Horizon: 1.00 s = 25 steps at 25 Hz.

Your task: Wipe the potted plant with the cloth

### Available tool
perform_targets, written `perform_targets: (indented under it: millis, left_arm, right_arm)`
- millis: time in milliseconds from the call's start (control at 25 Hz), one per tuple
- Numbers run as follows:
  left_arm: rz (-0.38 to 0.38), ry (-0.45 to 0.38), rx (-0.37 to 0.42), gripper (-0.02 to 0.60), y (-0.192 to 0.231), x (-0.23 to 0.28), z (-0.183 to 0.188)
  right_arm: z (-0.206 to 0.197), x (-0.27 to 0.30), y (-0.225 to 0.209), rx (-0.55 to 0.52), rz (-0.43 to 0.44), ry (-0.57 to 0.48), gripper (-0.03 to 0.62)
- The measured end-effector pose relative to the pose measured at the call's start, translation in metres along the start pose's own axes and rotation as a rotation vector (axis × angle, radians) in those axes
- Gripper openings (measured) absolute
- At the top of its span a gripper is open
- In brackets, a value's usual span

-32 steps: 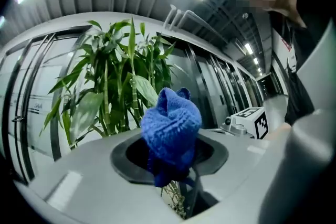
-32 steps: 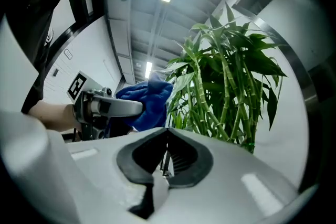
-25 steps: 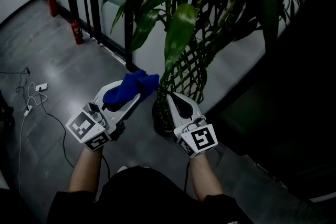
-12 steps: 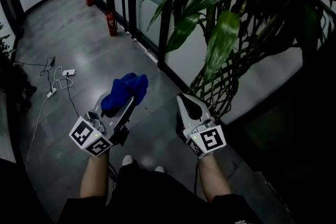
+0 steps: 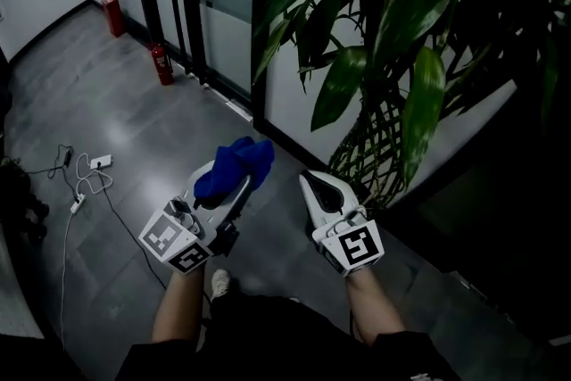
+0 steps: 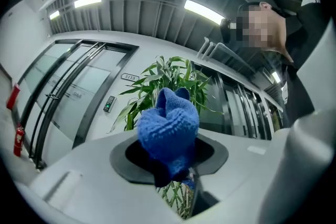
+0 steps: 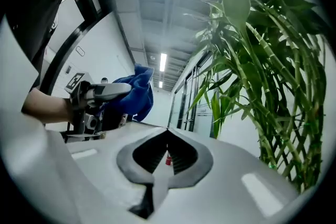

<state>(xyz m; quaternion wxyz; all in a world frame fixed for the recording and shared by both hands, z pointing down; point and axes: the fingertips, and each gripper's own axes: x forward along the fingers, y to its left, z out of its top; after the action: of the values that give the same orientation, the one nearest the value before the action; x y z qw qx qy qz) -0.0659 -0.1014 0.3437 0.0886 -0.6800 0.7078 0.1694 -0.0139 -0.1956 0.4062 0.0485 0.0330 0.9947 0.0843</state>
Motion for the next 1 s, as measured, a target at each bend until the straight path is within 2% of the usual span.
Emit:
perform_targets:
  millis: [160,280,400,560,600,840,1000]
  left_arm:
    - [-0.189,0.030,0.007,0.152,0.020,0.014,0.014]
    - [-0.291,0.044,0.015,0.152,0.040,0.028,0.018]
    - [-0.402,0.039,-0.032,0.152,0.055,0.055,0.023]
    - [-0.538,0.008,-0.065,0.152,0.050,0.082,0.037]
    - [-0.558,0.001,-0.052,0.152,0.048,0.089,0.041]
    - [-0.593,0.008,0.218,0.152,0.022,0.128,0.066]
    - [-0.604,0.003,0.319,0.152,0.003,0.152,0.090]
  right_arm:
    - [0.007,0.020,0.001,0.002,-0.153,0.012,0.003]
    - [0.005,0.031,-0.009,-0.002,-0.270,0.018,0.003]
    - [0.009,0.037,-0.030,-0.029,-0.377,0.029,0.003]
    - [0.016,0.029,-0.055,-0.058,-0.502,0.048,0.003]
    - [0.019,0.026,-0.060,-0.066,-0.525,0.053,0.003]
    - [0.038,0.019,-0.091,-0.162,-0.564,0.061,0.003]
    - [0.056,0.023,-0.117,-0.198,-0.579,0.052,0.003]
